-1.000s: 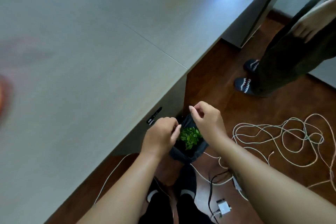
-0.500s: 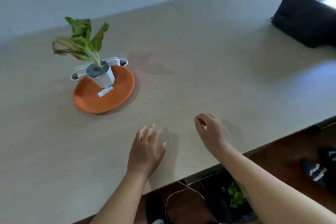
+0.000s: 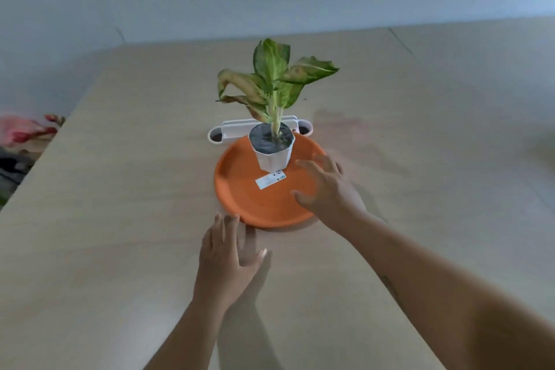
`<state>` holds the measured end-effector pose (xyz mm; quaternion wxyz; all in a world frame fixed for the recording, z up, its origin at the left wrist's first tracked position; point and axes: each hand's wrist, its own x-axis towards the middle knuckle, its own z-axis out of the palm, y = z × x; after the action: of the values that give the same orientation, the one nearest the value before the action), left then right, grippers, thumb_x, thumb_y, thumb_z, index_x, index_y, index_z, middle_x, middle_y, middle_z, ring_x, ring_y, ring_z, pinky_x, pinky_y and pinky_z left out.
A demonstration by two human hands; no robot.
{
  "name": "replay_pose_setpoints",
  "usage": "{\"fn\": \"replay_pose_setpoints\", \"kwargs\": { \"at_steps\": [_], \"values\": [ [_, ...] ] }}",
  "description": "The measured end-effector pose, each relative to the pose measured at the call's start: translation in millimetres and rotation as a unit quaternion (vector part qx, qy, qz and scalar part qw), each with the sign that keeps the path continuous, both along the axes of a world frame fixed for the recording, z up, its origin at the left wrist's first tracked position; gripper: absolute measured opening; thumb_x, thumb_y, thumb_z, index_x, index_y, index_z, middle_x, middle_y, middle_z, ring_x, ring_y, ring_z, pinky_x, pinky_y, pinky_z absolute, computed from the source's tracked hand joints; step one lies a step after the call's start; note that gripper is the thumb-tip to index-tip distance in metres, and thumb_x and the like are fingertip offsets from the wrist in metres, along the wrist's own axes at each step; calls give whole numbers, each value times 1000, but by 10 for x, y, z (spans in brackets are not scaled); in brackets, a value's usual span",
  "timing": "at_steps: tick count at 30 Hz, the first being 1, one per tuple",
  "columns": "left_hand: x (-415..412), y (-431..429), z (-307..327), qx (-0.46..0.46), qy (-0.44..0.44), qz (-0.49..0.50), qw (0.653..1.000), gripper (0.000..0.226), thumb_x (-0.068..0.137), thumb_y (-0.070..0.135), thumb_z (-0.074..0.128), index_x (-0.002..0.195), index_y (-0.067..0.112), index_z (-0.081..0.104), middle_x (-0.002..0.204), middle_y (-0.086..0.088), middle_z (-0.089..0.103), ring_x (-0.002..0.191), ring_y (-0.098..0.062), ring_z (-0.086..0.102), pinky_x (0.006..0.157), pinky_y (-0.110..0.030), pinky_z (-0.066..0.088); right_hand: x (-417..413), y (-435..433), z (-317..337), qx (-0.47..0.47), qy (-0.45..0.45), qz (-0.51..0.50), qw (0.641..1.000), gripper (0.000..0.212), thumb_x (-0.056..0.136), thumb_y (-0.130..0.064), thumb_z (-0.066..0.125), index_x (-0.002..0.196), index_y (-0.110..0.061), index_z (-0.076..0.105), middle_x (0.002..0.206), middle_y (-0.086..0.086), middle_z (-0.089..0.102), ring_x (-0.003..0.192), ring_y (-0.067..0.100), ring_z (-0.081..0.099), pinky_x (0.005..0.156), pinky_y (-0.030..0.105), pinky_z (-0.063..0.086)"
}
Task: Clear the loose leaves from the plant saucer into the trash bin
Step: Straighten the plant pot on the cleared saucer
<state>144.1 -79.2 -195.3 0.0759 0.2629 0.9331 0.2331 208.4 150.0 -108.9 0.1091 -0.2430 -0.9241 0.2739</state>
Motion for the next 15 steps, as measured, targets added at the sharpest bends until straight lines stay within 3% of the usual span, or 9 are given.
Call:
{"fn": "replay_pose_setpoints", "kwargs": {
  "at_steps": [4, 7, 10, 12, 15],
  "values": [
    [-380, 100, -56, -13, 41, -39, 998, 94, 68, 87, 43, 147, 40, 24, 154, -2, 31, 141, -26, 28, 113, -43, 26, -581, -2, -94, 26, -41, 17, 999, 72, 79, -43, 67, 143, -37, 34, 155, 4, 21, 144, 29, 16, 108, 44, 33],
    [-577, 144, -78, -7, 65, -45, 997, 97, 65, 93, 36, 144, 36, 32, 142, 1, 45, 136, -23, 36, 111, -42, 30, -904, 44, -165, 34, -37, 3, 999, 74, 80, -45, 66, 144, -37, 32, 160, 6, 9, 145, 28, 10, 106, 44, 34],
    [-760, 124, -114, -2, 69, -60, 996, 105, 62, 93, 40, 144, 28, 33, 144, -1, 44, 136, -23, 36, 110, -41, 31, -1205, 77, -244, 11, -33, -1, 999, 74, 79, -44, 66, 144, -37, 32, 160, 5, 4, 145, 28, 5, 109, 44, 31],
    [-877, 90, -123, -2, 73, -76, 994, 109, 62, 94, 40, 146, 25, 31, 147, -2, 42, 137, -23, 36, 110, -40, 32, -1365, 66, -304, 7, -17, -11, 1000, 71, 78, -47, 65, 142, -36, 35, 157, 2, 12, 144, 29, 8, 109, 45, 32],
    [-993, 50, -117, -20, 76, -91, 993, 115, 60, 97, 36, 148, 25, 25, 151, -1, 36, 140, -21, 32, 112, -38, 29, -1460, 13, -403, 23, 23, -43, 999, 64, 79, -48, 63, 138, -31, 44, 147, 1, 34, 134, 31, 26, 105, 43, 38]
  ]
}}
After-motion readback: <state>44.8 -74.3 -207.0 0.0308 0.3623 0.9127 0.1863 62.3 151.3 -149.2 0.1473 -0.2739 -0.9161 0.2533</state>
